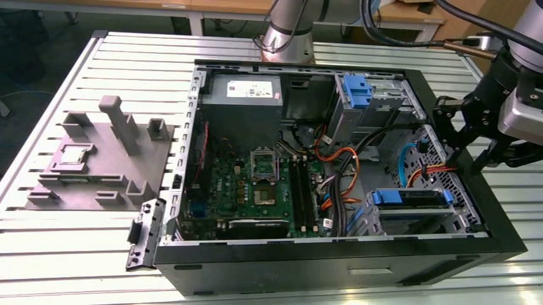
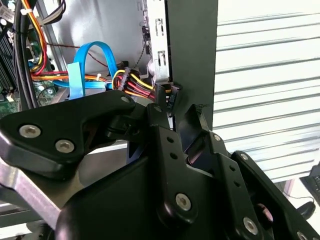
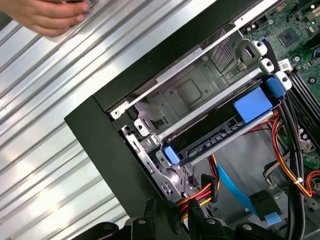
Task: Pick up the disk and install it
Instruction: 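Insert the first disk wire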
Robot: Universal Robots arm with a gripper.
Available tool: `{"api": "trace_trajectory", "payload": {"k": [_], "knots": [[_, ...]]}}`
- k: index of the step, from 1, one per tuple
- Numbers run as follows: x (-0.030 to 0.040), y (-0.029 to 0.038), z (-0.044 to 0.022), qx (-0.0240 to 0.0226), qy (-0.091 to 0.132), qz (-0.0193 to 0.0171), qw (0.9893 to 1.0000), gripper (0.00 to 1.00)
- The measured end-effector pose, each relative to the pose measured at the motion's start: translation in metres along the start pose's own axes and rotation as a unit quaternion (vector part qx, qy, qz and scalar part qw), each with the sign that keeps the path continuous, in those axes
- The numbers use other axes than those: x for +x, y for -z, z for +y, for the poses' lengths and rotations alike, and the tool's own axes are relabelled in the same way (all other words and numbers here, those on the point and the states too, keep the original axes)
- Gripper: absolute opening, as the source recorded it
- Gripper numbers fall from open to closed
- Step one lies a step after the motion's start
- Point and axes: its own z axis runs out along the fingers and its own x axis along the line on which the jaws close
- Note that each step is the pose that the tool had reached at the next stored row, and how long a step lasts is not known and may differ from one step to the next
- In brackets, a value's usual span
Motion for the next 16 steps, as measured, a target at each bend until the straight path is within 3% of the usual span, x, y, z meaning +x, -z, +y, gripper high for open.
{"api": "trace_trajectory", "payload": {"k": [7, 8, 16], "knots": [[-0.0007, 0.0000, 0.0005, 0.0014, 0.003, 0.0013, 1.0000, 0.37], [-0.0007, -0.0001, 0.0005, 0.0014, 0.003, 0.0012, 1.0000, 0.30], [-0.0003, 0.0028, 0.0003, 0.0014, 0.003, 0.0012, 1.0000, 0.28]]}}
